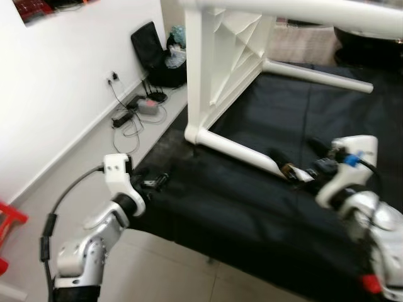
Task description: Building children table
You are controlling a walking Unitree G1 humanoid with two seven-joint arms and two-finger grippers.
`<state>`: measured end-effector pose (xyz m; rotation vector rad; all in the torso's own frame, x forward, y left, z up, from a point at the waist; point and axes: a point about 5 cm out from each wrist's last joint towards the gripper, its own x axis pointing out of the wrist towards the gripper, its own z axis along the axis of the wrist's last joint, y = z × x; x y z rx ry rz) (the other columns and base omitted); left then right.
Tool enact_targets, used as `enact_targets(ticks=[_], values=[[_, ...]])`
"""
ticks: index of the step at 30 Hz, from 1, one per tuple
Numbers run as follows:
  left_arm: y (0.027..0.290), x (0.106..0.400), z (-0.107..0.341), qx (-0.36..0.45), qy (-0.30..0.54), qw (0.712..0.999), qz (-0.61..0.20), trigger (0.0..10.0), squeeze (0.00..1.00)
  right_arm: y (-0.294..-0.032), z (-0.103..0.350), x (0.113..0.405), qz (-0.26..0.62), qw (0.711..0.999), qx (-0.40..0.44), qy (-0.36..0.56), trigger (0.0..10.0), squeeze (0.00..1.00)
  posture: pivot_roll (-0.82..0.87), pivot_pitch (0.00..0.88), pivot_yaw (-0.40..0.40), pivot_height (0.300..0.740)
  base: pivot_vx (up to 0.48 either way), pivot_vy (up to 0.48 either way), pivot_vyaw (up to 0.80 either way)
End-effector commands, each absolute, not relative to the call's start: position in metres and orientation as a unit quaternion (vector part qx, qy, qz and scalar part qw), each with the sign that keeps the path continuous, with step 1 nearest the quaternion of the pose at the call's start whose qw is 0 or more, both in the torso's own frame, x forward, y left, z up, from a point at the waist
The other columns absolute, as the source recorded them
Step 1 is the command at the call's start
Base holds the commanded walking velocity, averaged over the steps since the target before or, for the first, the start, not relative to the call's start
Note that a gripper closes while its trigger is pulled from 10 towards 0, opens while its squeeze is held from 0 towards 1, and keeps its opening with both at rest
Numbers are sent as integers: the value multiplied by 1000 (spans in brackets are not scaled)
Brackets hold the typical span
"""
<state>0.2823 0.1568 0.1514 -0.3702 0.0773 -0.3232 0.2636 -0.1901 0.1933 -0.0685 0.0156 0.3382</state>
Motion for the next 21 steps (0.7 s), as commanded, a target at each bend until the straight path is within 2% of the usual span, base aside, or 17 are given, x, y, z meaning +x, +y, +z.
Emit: enact_targets(ticks=[1, 2, 4, 16, 21], values=[[150, 282, 155, -171, 30, 970, -168, 10000, 0, -190, 191, 264, 153, 988, -34, 15, 10000, 0, -133, 55, 19, 740, 0, 480, -800], [150, 282, 155, -171, 30, 970, -168, 10000, 0, -190, 191, 264, 153, 988, -34, 15, 10000, 0, -133, 55, 19, 740, 0, 480, -800], [150, 281, 160, -150, 15, 975, -164, 10000, 0, -183, 192, 267, 150, 988, -28, 15, 10000, 0, -127, 54, 19, 740, 0, 0, -800], [156, 280, 162, -118, 7, 982, -151, 10000, 0, -180, 198, 277, 133, 991, -35, -1, 10000, 0, -117, 43, 23, 740, 0, 0, -800], [156, 281, 164, -110, -11, 984, -142, 10000, 0, -173, 211, 283, 151, 986, -63, -30, 10000, 0, -112, 37, 17, 740, 49, 0, 0]])
